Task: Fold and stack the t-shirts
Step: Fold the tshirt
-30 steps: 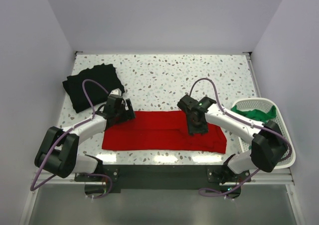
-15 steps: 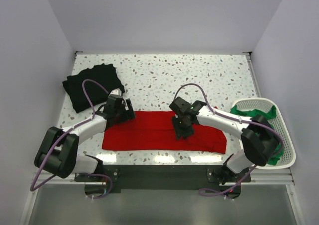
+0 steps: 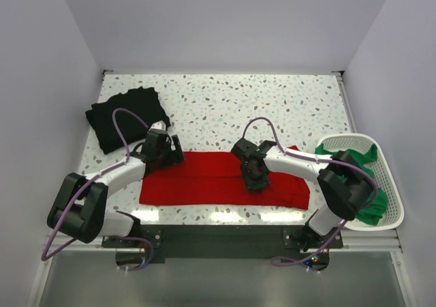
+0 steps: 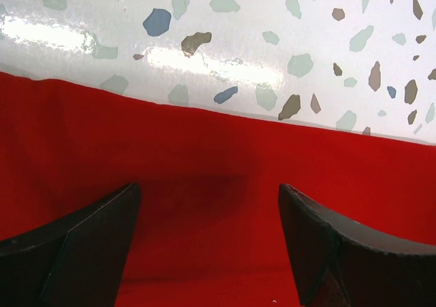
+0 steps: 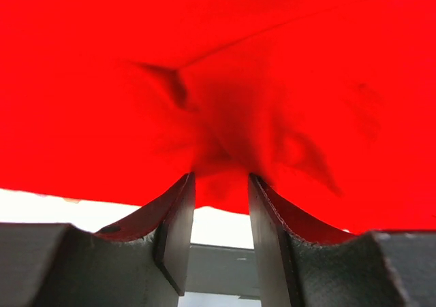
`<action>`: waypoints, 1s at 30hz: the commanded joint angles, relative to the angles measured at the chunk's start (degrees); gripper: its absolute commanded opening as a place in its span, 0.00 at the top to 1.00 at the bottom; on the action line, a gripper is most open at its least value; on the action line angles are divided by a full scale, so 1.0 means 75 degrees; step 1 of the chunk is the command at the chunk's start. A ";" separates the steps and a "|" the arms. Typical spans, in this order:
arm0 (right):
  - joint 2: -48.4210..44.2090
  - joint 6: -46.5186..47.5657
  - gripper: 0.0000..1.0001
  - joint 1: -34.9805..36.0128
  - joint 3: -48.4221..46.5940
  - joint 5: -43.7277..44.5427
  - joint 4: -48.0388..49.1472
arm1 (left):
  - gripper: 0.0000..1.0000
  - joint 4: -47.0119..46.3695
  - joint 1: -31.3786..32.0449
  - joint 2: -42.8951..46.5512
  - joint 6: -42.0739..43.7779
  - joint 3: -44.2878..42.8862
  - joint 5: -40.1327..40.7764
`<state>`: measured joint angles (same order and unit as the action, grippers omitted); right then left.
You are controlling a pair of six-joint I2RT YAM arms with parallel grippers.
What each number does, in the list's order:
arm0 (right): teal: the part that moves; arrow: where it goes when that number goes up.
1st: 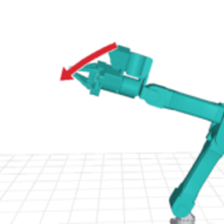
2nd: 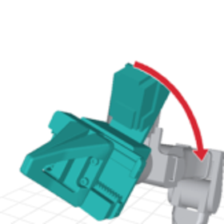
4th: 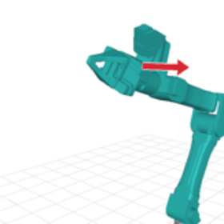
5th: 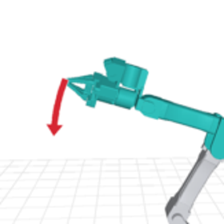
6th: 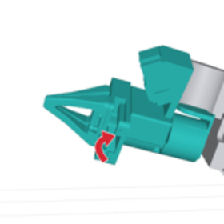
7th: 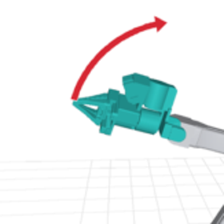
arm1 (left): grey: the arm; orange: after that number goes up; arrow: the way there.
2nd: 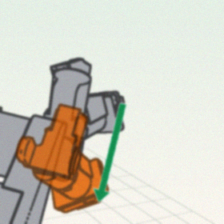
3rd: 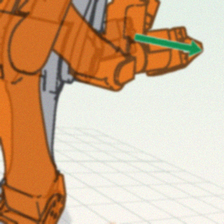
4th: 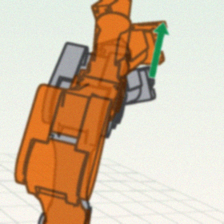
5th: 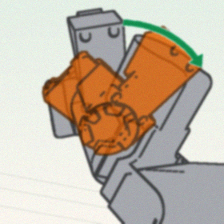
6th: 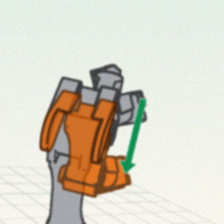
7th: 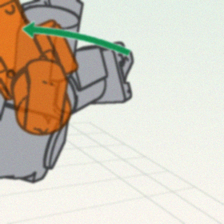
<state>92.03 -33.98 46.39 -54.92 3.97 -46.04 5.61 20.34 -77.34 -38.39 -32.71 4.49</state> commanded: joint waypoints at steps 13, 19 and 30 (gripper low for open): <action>0.0011 -0.0052 0.58 -0.0291 0.0220 0.1053 -0.0014 | 0.12 0.0225 0.0019 -0.0106 -0.0049 0.0096 0.0069; 0.0046 -0.0052 0.67 -0.0303 0.0186 0.1264 -0.0001 | 0.12 0.0249 0.0019 -0.0094 -0.0026 0.0084 0.0081; -0.0247 0.0323 0.90 -0.0314 -0.0365 0.0539 -0.0611 | 0.12 0.0249 0.0019 -0.0153 -0.0037 0.0037 0.0069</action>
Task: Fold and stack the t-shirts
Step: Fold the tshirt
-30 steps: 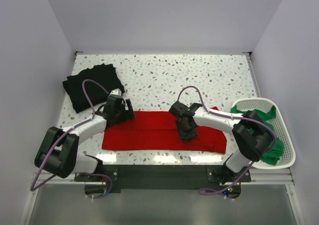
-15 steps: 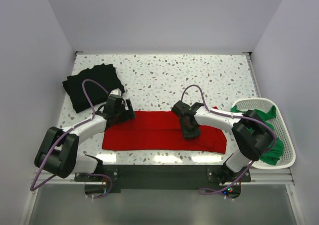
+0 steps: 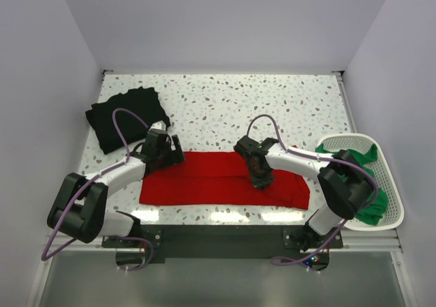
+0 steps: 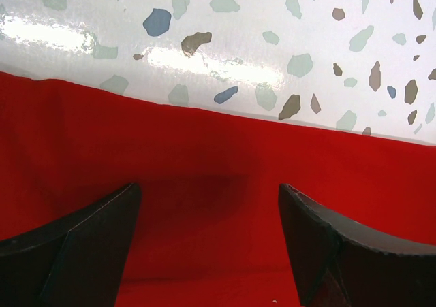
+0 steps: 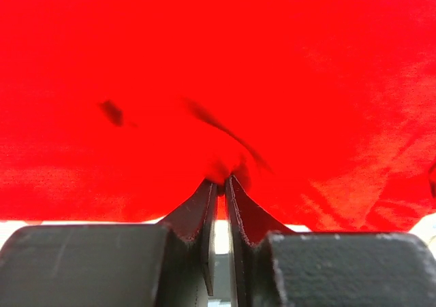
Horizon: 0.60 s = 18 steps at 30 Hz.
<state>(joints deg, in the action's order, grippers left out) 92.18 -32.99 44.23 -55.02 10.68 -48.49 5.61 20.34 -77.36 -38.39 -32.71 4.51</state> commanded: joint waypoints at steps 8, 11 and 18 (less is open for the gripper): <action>0.0083 0.0813 0.89 -0.0014 -0.0655 -0.1845 -0.0461 | 0.12 0.0225 0.0019 -0.0220 -0.0037 0.0002 0.0043; 0.0247 0.0813 0.88 -0.0002 -0.0667 -0.1998 -0.0379 | 0.12 0.0248 0.0019 -0.0209 -0.0037 -0.0010 0.0043; 0.0541 0.0766 0.86 -0.0002 -0.0702 -0.2420 -0.0179 | 0.12 0.0330 0.0030 -0.0138 -0.0014 -0.0022 0.0078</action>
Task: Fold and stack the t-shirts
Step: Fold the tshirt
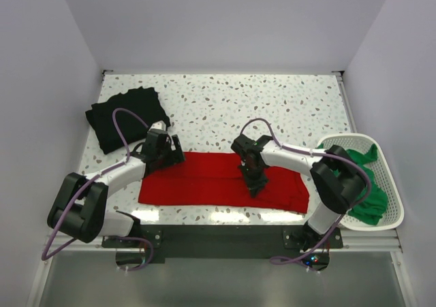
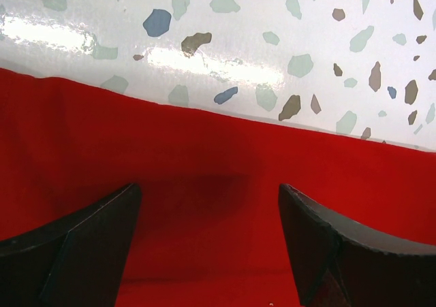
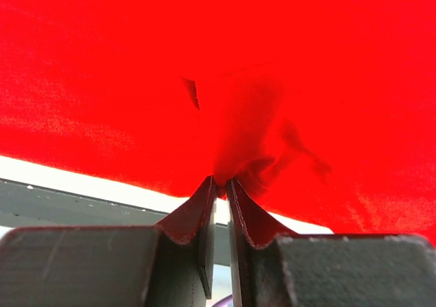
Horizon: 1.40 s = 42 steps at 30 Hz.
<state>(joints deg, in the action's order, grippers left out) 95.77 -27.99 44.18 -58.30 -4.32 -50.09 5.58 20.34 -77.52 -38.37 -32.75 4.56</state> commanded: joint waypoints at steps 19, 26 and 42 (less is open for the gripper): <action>-0.1413 -0.0240 0.51 -0.0896 0.0015 0.0528 -0.0916 | 0.13 0.0427 0.0019 -0.0036 0.0006 -0.0261 0.0107; -0.1180 -0.0756 0.50 -0.1671 0.0660 0.1290 -0.0506 | 0.13 0.0392 0.0019 0.0093 0.0112 -0.0356 0.0142; -0.1988 -0.0604 0.53 -0.1240 0.0216 -0.0022 0.0068 | 0.13 0.0509 0.0019 0.0117 0.0147 -0.0344 0.0224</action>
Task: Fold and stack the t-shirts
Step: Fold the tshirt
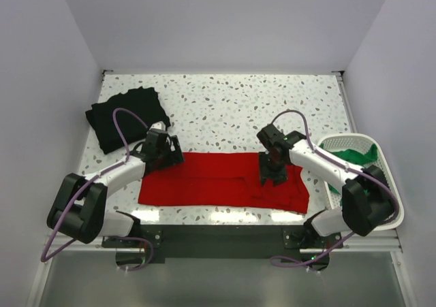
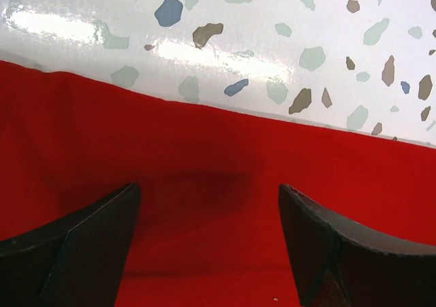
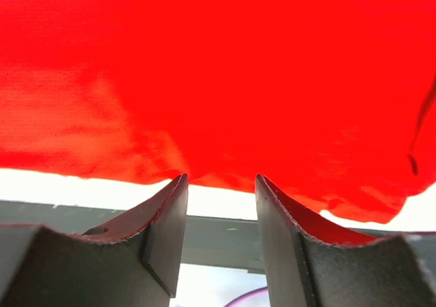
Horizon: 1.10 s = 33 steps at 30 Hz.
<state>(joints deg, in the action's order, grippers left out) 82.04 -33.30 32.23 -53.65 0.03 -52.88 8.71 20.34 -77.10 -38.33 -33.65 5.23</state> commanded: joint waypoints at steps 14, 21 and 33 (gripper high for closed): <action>0.1295 0.0420 0.58 0.1633 -0.0980 -0.1117 0.0922 | 0.13 0.0069 0.0019 -0.0056 0.0118 -0.0131 0.0087; 0.1694 0.0538 0.60 0.1668 -0.0781 -0.1270 0.1086 | 0.12 0.0081 0.0019 -0.0056 0.0106 -0.0107 0.0099; 0.1752 0.0221 0.61 0.1668 -0.0746 -0.0028 0.0617 | 0.12 0.0093 0.0019 -0.0044 0.0106 -0.0084 0.0099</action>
<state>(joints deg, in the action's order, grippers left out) 95.31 -30.83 44.38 -59.09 -3.40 -46.83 8.69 20.34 -77.14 -38.33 -33.65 5.21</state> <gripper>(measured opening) 0.393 0.872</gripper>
